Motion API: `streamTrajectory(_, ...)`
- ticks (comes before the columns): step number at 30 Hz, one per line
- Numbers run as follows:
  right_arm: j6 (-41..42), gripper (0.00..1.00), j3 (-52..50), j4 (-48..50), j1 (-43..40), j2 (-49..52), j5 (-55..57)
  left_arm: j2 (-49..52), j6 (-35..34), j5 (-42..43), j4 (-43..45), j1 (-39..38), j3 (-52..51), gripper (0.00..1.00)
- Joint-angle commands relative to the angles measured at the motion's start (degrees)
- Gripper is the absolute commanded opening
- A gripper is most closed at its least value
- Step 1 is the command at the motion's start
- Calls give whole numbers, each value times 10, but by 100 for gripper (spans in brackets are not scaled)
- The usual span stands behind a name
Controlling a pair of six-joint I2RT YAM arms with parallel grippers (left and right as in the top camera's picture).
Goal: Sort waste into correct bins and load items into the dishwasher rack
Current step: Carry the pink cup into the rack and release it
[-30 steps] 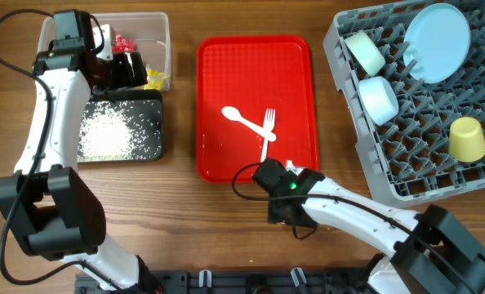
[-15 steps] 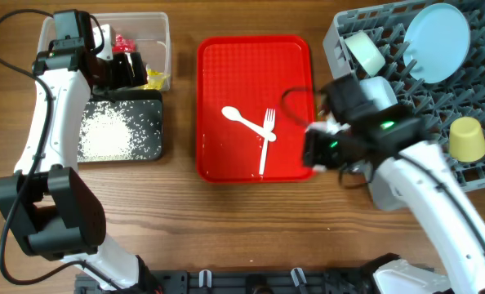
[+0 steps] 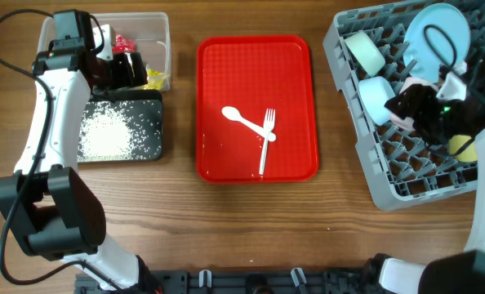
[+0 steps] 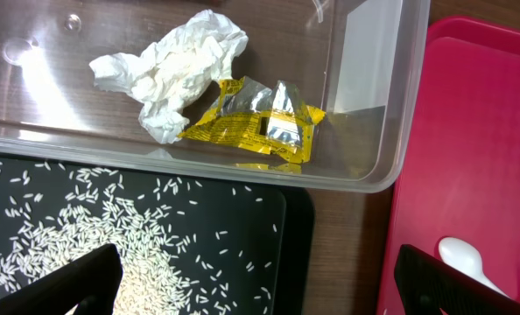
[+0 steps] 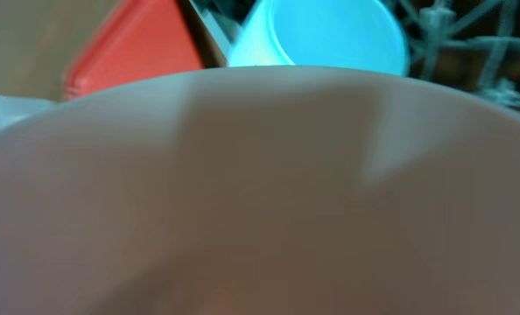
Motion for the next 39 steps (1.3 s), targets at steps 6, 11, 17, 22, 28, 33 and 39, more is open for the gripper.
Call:
streamTrajectory(6,173,58,9,160,-17,67,-144,-6,-3,1,1,2,4,100)
streamTrajectory(11,298,61,9,252,-43,71,-184,-6,-3,1,1,2,4,100)
streamTrajectory(17,268,60,9,208,-74,71,-185,-6,-3,1,1,2,4,100)
streamTrajectory(22,246,60,9,134,-90,71,-134,-7,-3,1,1,2,4,100)
streamTrajectory(28,324,62,9,170,-90,84,-192,-6,-3,1,1,2,4,100)
streamTrajectory(33,386,62,-10,220,-101,103,-243,-6,-3,1,1,2,4,100)
streamTrajectory(39,401,66,-12,211,-152,112,-276,-6,-3,1,1,2,4,100)
